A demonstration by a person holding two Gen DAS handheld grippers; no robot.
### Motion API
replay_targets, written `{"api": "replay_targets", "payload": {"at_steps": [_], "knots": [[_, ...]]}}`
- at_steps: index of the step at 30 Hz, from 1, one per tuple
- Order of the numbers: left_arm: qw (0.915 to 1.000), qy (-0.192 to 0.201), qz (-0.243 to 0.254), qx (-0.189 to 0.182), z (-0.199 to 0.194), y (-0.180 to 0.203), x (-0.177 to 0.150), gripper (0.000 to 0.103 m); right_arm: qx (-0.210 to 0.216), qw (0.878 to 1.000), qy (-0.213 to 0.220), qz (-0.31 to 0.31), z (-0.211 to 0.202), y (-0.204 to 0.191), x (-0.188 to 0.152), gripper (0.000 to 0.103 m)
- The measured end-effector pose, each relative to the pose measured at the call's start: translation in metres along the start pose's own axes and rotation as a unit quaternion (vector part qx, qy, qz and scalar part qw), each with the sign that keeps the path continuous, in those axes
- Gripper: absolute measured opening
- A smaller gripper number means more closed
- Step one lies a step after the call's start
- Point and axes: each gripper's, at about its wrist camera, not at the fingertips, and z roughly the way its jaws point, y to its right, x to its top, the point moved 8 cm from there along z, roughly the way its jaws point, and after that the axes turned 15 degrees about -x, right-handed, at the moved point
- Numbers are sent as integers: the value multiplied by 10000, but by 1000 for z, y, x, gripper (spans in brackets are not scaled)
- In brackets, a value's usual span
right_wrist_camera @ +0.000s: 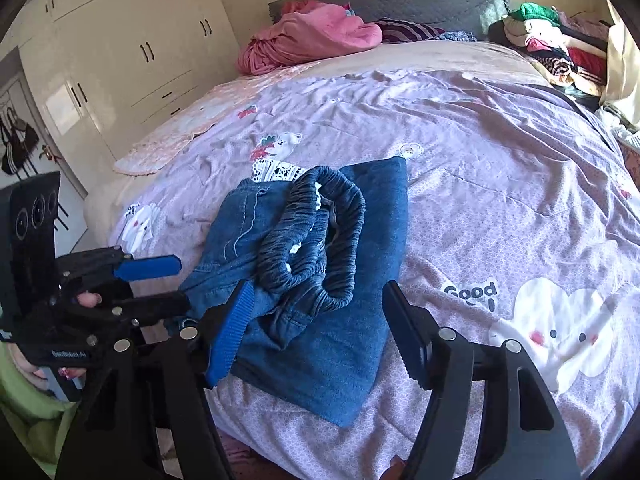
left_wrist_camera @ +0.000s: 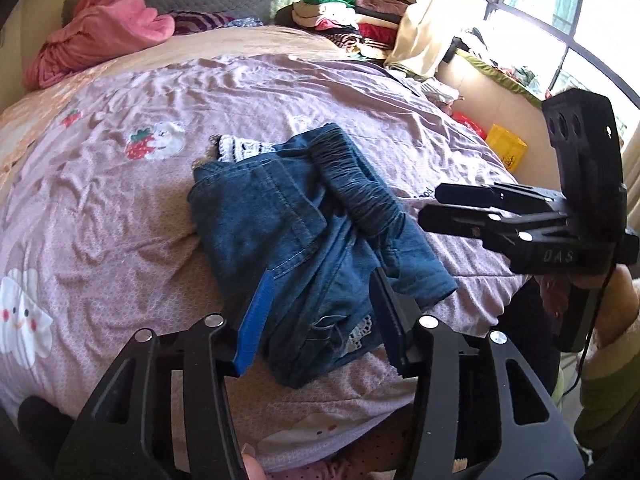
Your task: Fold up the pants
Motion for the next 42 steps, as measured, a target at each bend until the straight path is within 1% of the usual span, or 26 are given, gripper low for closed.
{"api": "replay_targets", "payload": {"at_steps": [1, 3, 6, 8, 9, 10, 11, 16, 19, 21, 22, 23, 25, 26, 31, 33, 34, 38, 42], "knots": [[9999, -13, 112, -29, 5, 5, 1, 29, 78, 10000, -18, 41, 1, 1, 3, 59], [9995, -155, 283, 16, 18, 9, -2, 19, 249, 9996, -88, 70, 5, -2, 8, 54], [9984, -478, 297, 17, 36, 10, -16, 18, 515, 9985, -182, -13, 13, -12, 10, 49], [9977, -574, 359, 2, 38, 13, -23, 18, 533, 9979, -372, -29, 23, -14, 5, 30], [9974, -607, 383, -53, 38, 15, -26, 18, 610, 9970, -468, 11, 27, -15, 0, 25], [9972, -637, 389, -111, 38, 17, -29, 18, 687, 9964, -498, 52, 28, -17, -4, 23], [9969, -666, 392, -150, 38, 19, -32, 18, 699, 9964, -480, 54, 27, -17, -7, 23], [9962, -768, 373, -200, 45, 20, -43, 18, 480, 9972, -577, 51, 31, -12, -26, 23], [9963, -751, 366, -183, 45, 20, -42, 18, 484, 9971, -565, 186, 31, -10, -28, 24], [9965, -732, 355, -178, 43, 20, -41, 18, 401, 9978, -507, 154, 27, -11, -26, 27], [9967, -710, 356, -166, 41, 21, -40, 18, 359, 9981, -476, 139, 24, -11, -25, 31], [9969, -678, 352, -165, 38, 21, -38, 18, 306, 9985, -432, 123, 20, -11, -24, 40], [9973, -628, 343, -168, 33, 22, -35, 18, 104, 9995, -281, 86, 11, -9, -19, 49], [9975, -589, 344, -174, 30, 23, -34, 20, 38, 9997, -211, 65, 8, -9, -17, 49], [9981, -442, 398, -158, 16, 28, -26, 36, -129, 9999, 40, 64, -12, -5, -9, 53], [9982, -408, 416, -109, 13, 28, -23, 37, -162, 9998, 94, 81, -15, -4, -7, 56], [9983, -393, 413, -99, 11, 28, -22, 40, -180, 9997, 108, 97, -17, -3, -6, 57], [9987, -329, 396, -68, 5, 27, -18, 45, -252, 9994, 184, 143, -22, -1, -5, 60], [9990, -251, 379, -13, 0, 26, -13, 53, -286, 9989, 262, 257, -26, 3, -4, 65]]}}
